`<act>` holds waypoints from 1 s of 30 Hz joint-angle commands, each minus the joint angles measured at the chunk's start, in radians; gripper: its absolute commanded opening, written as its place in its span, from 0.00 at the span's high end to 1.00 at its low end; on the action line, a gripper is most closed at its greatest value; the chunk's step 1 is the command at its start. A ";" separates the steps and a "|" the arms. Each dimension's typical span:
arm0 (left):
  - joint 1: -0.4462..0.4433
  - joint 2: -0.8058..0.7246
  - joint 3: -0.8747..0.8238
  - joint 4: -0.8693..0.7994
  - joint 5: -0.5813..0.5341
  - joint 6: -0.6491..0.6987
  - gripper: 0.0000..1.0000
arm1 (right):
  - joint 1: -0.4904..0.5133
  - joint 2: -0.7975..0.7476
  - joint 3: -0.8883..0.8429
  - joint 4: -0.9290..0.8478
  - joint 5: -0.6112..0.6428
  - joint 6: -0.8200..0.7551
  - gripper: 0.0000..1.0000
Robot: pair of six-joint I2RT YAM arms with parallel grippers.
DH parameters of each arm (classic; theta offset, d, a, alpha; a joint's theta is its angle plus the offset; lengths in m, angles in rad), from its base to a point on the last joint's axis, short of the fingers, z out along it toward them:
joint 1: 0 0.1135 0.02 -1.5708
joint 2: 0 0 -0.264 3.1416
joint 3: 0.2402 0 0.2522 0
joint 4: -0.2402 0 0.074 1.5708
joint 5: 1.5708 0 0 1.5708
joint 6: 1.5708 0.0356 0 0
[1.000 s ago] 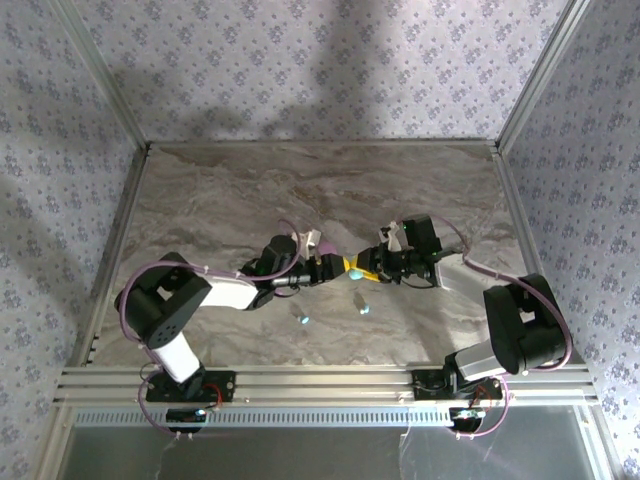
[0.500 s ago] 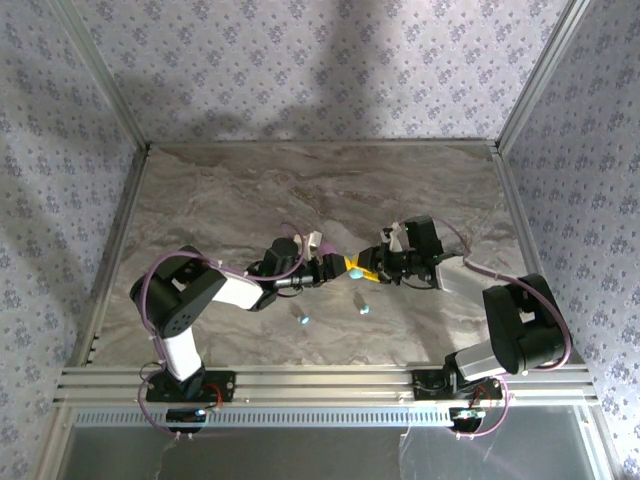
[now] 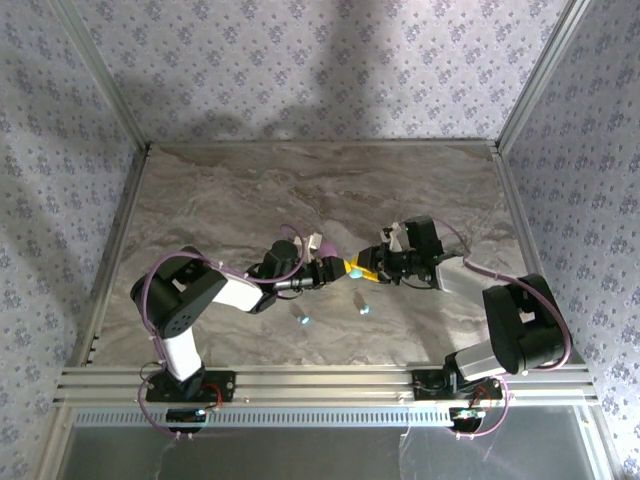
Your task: Insert the wireless bluetooth earbuds into the charging case
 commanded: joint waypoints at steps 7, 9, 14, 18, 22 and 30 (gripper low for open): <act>-0.011 0.019 -0.003 0.055 0.010 -0.008 0.34 | 0.005 -0.009 -0.010 0.040 -0.029 0.035 0.67; -0.013 0.022 -0.003 0.046 0.008 -0.006 0.34 | 0.007 -0.009 -0.012 0.050 -0.029 0.043 0.67; -0.012 0.010 -0.003 -0.062 -0.036 0.019 0.36 | 0.005 -0.015 -0.020 0.064 -0.034 0.058 0.67; -0.012 0.007 0.003 -0.149 -0.062 0.038 0.36 | 0.002 -0.026 -0.024 0.065 -0.037 0.063 0.67; -0.011 0.005 0.001 -0.192 -0.081 0.049 0.36 | 0.000 -0.035 -0.026 0.058 -0.038 0.063 0.67; 0.003 -0.008 0.004 -0.244 -0.088 0.064 0.36 | -0.002 -0.037 -0.043 0.053 -0.033 0.055 0.67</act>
